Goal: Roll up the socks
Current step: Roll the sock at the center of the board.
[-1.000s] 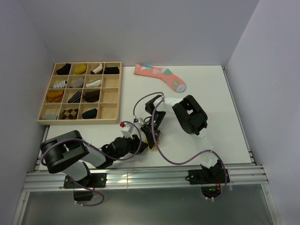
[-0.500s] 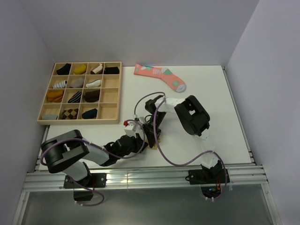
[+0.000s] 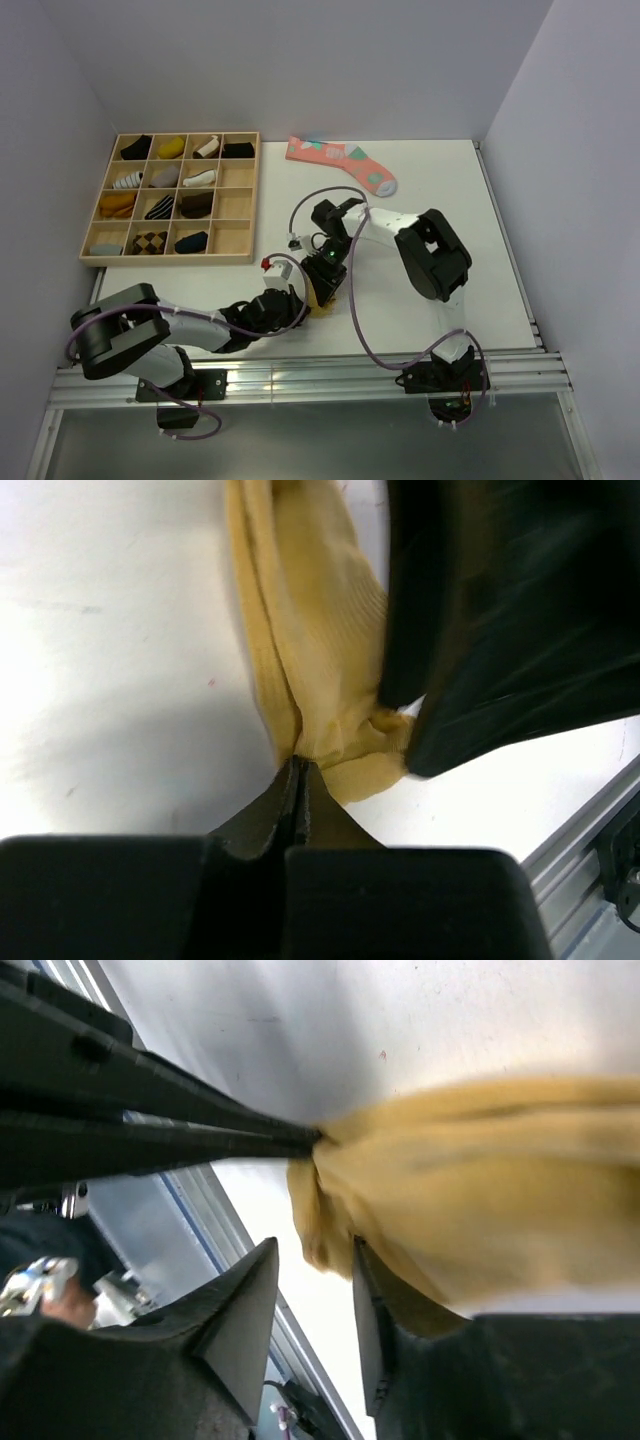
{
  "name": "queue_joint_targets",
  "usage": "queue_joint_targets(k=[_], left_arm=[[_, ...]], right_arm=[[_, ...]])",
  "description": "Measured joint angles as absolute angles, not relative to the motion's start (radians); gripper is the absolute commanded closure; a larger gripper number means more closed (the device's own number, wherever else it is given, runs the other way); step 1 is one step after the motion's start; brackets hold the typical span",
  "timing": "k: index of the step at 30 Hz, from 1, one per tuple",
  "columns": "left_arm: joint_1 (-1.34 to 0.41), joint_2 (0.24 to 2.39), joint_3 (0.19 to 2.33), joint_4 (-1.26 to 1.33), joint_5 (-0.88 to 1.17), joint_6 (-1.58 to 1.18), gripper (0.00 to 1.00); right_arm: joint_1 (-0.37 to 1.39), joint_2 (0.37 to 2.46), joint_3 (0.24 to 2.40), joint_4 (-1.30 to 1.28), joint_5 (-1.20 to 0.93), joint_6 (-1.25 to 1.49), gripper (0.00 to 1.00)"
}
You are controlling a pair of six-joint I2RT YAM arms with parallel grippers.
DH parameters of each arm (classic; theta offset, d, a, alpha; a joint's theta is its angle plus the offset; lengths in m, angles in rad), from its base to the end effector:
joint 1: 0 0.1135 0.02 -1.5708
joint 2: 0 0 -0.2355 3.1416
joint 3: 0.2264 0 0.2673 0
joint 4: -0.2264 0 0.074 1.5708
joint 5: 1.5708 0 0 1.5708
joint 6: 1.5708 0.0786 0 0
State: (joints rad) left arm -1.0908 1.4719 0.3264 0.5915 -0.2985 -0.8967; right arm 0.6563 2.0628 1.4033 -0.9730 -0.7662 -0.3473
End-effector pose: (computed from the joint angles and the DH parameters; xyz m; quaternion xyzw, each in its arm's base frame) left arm 0.1524 -0.2427 0.0569 0.0117 0.8668 -0.3326 0.3715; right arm 0.2566 0.2664 0.0785 0.4358 -0.8183 -0.3648 0.0858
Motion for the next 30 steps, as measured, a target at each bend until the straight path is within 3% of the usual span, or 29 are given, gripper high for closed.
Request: queue_joint_targets(k=[9, 22, 30], left_arm=[[-1.045, 1.349, 0.327, 0.402, -0.253, -0.974, 1.00], [-0.911, 1.282, 0.388, 0.175, -0.038, -1.068, 1.00], [-0.831, 1.306, 0.386, 0.161, 0.154, -1.122, 1.00]], right_arm=[[0.638, 1.884, 1.311, -0.863, -0.684, -0.296, 0.56], [0.612, 1.449, 1.015, -0.570, -0.488, -0.345, 0.60], [0.844, 1.271, 0.809, -0.370, -0.350, -0.471, 0.59]])
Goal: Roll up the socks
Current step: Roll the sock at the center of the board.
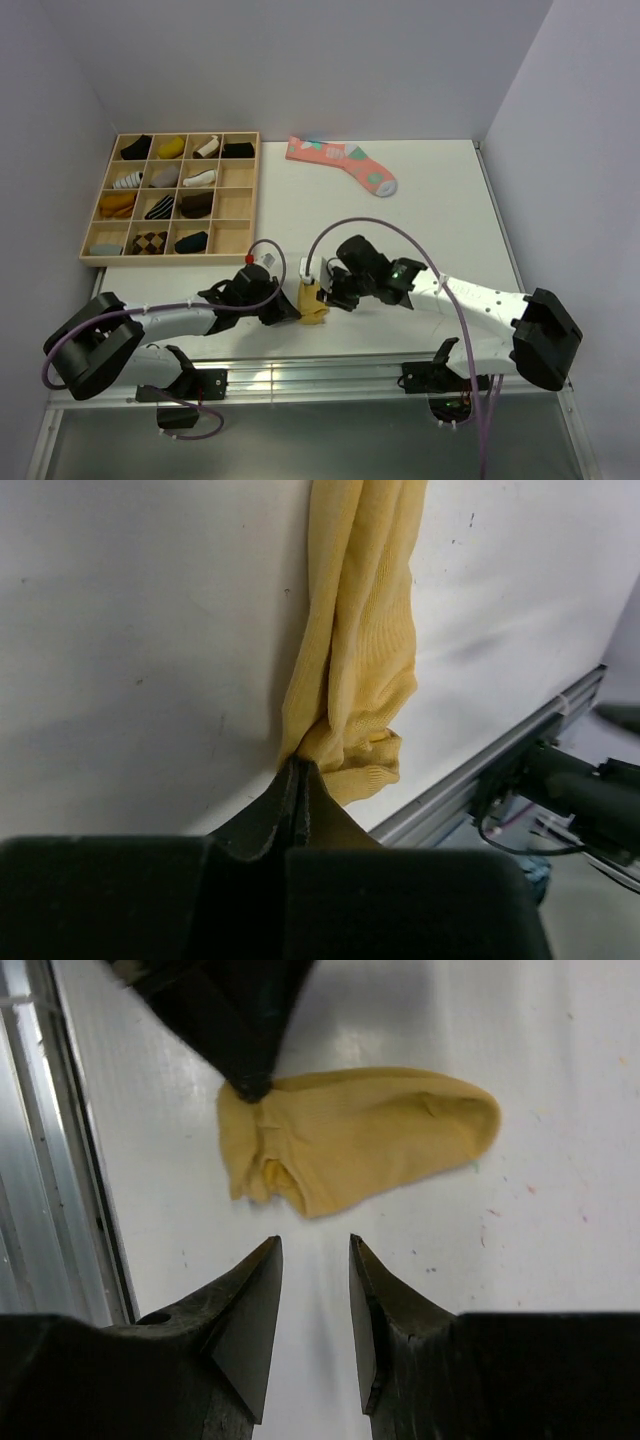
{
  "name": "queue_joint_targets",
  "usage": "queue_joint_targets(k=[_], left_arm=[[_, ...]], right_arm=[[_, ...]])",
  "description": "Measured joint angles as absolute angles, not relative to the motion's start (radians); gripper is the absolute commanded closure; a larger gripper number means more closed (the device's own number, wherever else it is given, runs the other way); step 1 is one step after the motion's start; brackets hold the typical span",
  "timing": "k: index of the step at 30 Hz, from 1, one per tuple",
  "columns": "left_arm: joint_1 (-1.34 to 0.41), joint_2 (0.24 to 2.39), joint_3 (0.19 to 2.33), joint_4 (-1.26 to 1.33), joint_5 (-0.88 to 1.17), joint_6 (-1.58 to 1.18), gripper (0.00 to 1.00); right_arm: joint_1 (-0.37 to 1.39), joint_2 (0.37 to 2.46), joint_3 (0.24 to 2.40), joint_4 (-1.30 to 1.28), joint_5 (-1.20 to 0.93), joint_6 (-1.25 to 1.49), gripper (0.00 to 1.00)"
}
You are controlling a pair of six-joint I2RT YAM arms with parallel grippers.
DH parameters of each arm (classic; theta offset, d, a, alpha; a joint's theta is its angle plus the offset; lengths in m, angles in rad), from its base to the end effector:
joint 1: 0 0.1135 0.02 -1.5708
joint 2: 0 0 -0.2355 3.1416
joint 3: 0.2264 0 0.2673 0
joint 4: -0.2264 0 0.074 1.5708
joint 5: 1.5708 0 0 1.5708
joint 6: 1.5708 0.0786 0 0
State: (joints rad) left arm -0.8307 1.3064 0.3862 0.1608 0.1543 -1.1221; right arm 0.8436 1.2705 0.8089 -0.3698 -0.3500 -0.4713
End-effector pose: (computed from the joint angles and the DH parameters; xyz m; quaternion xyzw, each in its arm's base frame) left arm 0.1758 -0.2104 0.0655 -0.1029 0.9108 -0.3657 0.1617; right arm 0.1859 0.2494 0.1669 -0.6109 0.6884 0.2254 0.3196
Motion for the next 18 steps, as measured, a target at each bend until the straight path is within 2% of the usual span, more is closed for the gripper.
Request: queue_joint_targets(k=[7, 18], left_arm=[[-0.777, 1.309, 0.375, 0.172, 0.269, -1.166, 1.00], [-0.765, 1.381, 0.371, 0.231, 0.351, -1.221, 1.00]], right_arm=[[1.004, 1.177, 0.677, -0.271, -0.256, -0.582, 0.58], [1.240, 1.172, 0.574, -0.146, -0.111, -0.662, 0.59]])
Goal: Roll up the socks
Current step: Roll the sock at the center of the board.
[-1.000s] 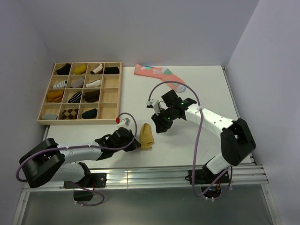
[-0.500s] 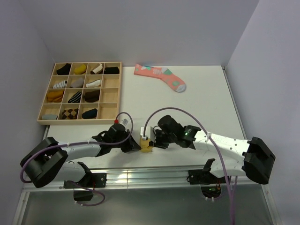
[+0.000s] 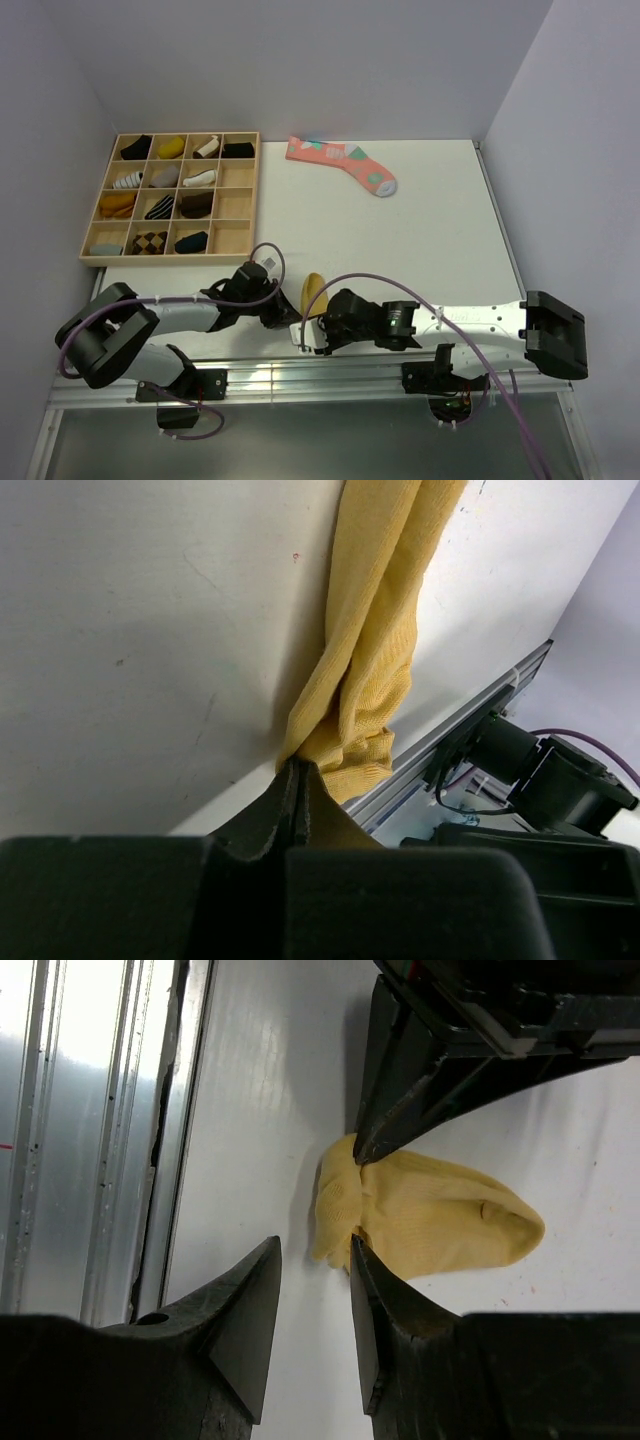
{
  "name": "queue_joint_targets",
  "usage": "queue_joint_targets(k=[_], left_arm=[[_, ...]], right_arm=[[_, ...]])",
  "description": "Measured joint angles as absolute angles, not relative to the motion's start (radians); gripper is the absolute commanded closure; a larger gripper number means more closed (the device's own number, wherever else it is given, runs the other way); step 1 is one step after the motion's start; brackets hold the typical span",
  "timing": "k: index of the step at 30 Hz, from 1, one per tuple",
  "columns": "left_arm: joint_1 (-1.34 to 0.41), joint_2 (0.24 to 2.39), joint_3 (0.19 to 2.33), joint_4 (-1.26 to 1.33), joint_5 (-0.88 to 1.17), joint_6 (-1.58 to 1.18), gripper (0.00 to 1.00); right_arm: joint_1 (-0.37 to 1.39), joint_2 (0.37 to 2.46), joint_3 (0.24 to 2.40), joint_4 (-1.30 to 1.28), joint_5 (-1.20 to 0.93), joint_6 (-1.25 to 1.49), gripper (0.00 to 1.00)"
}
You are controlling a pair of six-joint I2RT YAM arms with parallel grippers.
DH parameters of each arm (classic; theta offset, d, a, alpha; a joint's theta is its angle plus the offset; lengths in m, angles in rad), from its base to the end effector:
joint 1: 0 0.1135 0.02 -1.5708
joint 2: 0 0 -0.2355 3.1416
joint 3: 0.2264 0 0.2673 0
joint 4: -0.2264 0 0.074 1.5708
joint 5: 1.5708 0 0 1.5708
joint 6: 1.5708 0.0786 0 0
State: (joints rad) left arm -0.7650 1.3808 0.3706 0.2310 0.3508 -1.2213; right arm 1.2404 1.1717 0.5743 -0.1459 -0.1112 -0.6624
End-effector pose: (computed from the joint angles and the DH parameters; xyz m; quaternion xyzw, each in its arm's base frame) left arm 0.1761 -0.2065 0.0522 -0.1399 0.9002 -0.4060 0.0724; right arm 0.0857 0.2768 0.1306 -0.7573 0.5126 0.1632 0.3703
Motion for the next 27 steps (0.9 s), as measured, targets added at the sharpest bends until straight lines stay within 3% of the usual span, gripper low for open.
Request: queue_joint_targets(k=[9, 27], left_arm=[[-0.757, 1.407, 0.348, 0.293, 0.385, -1.246, 1.00], [-0.739, 1.407, 0.344, 0.313, 0.423, -1.250, 1.00]], right_arm=[[1.334, 1.257, 0.525, -0.027, 0.017, -0.712, 0.61], [1.342, 1.366, 0.514, 0.109, 0.107, -0.757, 0.64]])
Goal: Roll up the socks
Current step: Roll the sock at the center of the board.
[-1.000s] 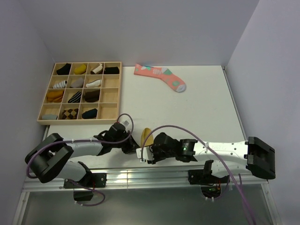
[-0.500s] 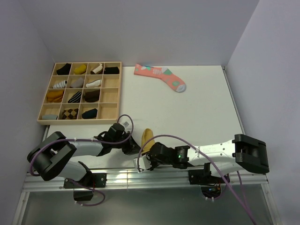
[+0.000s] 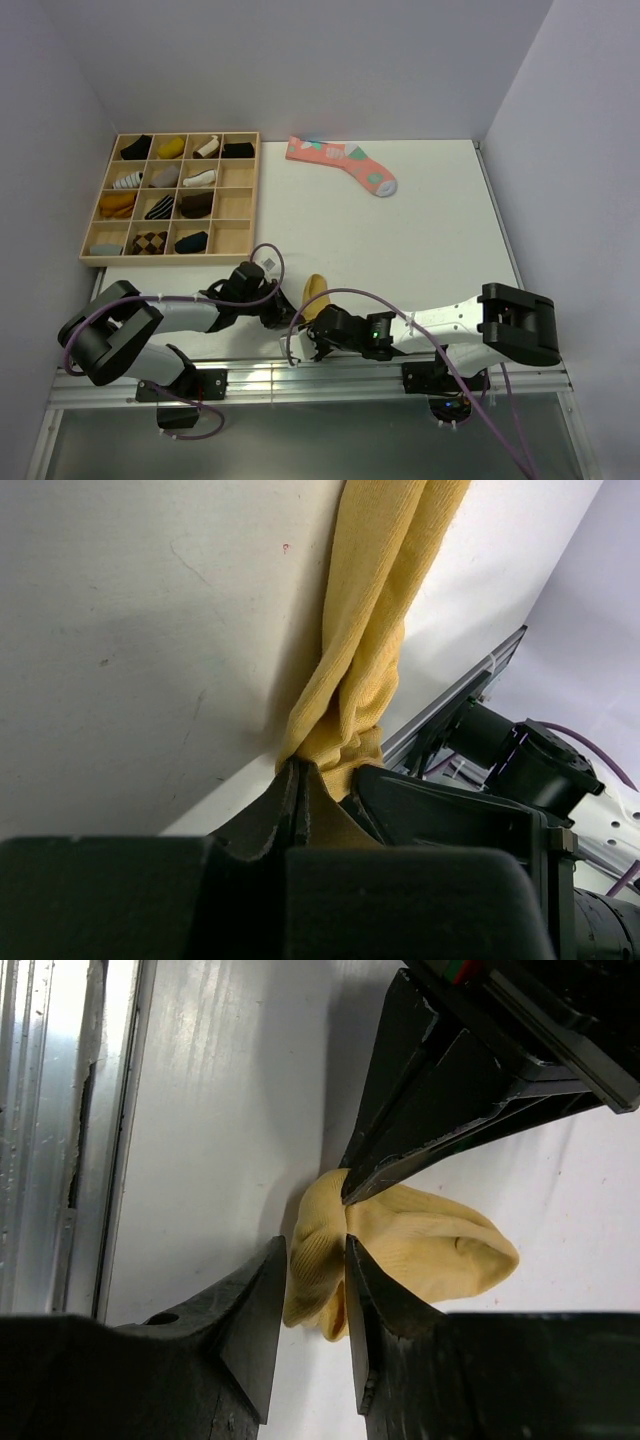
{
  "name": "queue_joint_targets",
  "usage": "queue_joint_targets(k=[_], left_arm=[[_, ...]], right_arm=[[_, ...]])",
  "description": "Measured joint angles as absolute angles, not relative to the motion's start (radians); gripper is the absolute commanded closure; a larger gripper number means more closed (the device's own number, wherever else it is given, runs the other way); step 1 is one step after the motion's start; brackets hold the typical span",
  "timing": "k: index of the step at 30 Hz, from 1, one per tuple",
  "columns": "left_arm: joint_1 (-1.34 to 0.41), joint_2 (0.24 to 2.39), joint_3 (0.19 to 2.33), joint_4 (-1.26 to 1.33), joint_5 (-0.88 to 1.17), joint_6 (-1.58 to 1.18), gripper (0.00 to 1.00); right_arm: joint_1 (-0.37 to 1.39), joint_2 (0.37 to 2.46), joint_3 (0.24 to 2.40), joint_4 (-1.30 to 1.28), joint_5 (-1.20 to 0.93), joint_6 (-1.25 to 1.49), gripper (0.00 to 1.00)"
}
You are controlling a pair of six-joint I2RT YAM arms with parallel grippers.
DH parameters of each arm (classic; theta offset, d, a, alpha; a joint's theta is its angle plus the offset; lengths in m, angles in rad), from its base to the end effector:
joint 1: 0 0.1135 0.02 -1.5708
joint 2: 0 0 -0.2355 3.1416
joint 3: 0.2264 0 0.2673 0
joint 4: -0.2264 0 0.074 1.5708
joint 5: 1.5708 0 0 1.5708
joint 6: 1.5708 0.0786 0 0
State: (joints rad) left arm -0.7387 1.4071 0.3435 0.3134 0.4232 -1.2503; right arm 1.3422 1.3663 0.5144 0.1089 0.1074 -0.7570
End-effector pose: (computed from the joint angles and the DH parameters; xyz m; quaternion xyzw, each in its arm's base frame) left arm 0.1758 -0.2037 0.0480 -0.1458 0.8886 -0.4319 0.0510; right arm 0.0764 0.2912 0.0847 -0.7821 0.4739 0.0688 0.3987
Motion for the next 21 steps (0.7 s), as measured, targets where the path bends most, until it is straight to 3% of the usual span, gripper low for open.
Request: queue_joint_targets(k=[12, 21], left_arm=[[-0.734, 1.396, 0.313, 0.348, 0.441, -1.254, 0.99], [-0.731, 1.328, 0.262, 0.406, 0.419, -1.268, 0.81]], right_arm=[[1.323, 1.393, 0.525, 0.095, 0.073, -0.748, 0.87], [1.110, 1.440, 0.793, -0.248, -0.238, -0.696, 0.88]])
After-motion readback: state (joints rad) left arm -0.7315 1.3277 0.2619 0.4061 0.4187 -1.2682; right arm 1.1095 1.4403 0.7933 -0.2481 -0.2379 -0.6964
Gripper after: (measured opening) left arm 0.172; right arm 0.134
